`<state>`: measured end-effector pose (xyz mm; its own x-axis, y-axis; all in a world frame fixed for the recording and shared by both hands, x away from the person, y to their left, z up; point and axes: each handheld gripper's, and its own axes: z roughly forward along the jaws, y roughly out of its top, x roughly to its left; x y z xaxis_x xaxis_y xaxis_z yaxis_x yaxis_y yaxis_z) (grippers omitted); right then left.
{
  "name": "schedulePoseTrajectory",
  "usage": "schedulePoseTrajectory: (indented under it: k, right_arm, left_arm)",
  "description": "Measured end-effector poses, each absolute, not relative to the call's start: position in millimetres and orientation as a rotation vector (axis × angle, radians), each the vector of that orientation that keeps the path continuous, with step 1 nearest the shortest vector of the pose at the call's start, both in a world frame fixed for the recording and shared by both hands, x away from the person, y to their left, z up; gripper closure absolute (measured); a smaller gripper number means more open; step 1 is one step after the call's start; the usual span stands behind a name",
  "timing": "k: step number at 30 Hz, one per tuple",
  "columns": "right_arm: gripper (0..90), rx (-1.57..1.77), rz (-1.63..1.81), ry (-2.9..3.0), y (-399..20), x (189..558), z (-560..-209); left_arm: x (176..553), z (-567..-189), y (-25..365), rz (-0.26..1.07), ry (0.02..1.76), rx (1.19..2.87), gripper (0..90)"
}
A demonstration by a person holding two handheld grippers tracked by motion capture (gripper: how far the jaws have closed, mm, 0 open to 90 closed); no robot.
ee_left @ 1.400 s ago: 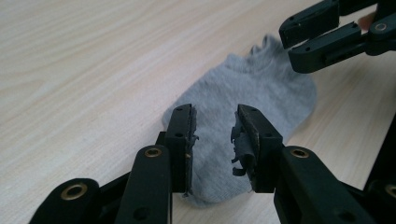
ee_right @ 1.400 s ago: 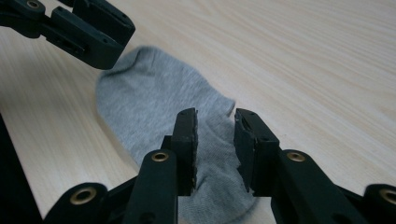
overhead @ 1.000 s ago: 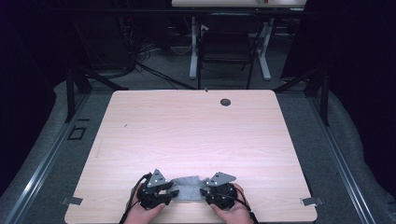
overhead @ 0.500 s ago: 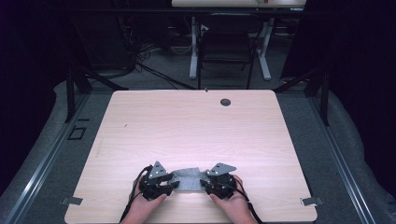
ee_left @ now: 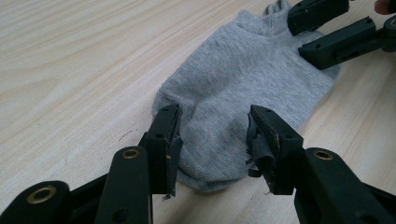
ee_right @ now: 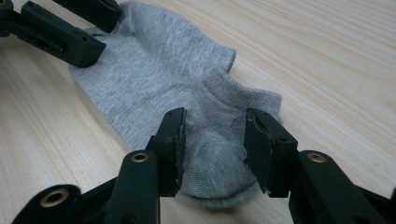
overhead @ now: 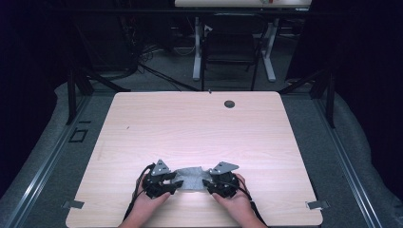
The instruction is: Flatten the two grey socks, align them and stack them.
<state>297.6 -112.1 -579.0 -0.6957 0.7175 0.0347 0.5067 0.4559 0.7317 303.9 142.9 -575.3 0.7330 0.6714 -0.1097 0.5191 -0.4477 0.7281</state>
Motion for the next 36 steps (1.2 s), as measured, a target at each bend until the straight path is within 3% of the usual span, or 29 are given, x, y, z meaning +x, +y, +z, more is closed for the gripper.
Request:
schedulePoseTrajectory:
  k: [10, 21, 36]
  right_arm:
    - [53.4, 1.058, 1.101, 2.423, -111, 296, -575]
    - [50.1, 1.001, 1.155, 2.376, -113, 292, -545]
    - [46.2, 1.026, 1.15, 2.306, -153, 275, -524]
  left_arm:
    - [303, -568, 143, 0.258, 0.896, 2.108, 52.1]
    - [298, -537, 150, 0.302, 0.897, 2.045, 46.3]
    - [280, -521, 196, 0.365, 0.997, 1.985, 43.2]
